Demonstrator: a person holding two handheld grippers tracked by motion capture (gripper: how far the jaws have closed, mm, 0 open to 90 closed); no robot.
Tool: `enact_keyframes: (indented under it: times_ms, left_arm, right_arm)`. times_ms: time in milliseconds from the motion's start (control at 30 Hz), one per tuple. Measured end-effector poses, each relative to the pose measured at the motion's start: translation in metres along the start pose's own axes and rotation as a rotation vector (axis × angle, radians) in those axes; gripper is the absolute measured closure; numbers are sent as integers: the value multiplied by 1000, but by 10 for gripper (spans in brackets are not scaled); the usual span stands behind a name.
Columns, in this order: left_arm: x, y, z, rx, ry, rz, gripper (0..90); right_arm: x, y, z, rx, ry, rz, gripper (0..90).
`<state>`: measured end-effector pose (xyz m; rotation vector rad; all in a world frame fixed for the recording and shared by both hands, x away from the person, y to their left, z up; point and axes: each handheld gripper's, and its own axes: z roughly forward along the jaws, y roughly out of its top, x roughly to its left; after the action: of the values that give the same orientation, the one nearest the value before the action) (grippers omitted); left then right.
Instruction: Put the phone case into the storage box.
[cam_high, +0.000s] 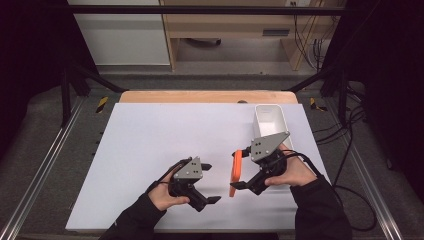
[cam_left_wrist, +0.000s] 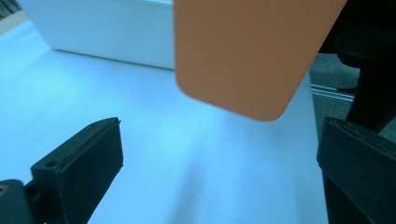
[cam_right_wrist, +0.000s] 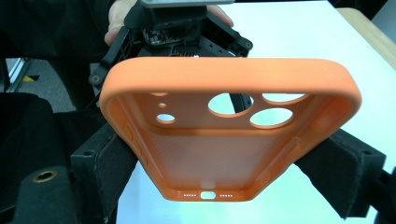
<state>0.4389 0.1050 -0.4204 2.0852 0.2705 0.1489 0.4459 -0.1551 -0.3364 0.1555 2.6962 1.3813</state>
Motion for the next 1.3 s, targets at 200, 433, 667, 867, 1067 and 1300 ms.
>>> enact_keyframes:
  times_ms: [200, 433, 667, 867, 1067, 1300]
  left_arm:
    - [7, -7, -13, -9, 58, -30, 0]
    - [16, -17, -32, -34, 116, -77, 0]
    - [26, -30, -52, -45, 195, -120, 0]
    - [32, -39, -69, -71, 250, -152, 0]
    - [38, -51, -86, -83, 316, -172, 0]
    - [44, -63, -103, -104, 373, -212, 0]
  right_arm:
    - [-2, 0, -11, -19, -46, 20, 160]
    - [-4, 1, -21, -23, -88, 44, 160]
    - [-4, 2, -29, -46, -130, 58, 160]
    - [-7, 2, -35, -47, -172, 88, 159]
    - [-10, 3, -42, -64, -219, 112, 159]
    - [-14, 5, -53, -105, -298, 161, 159]
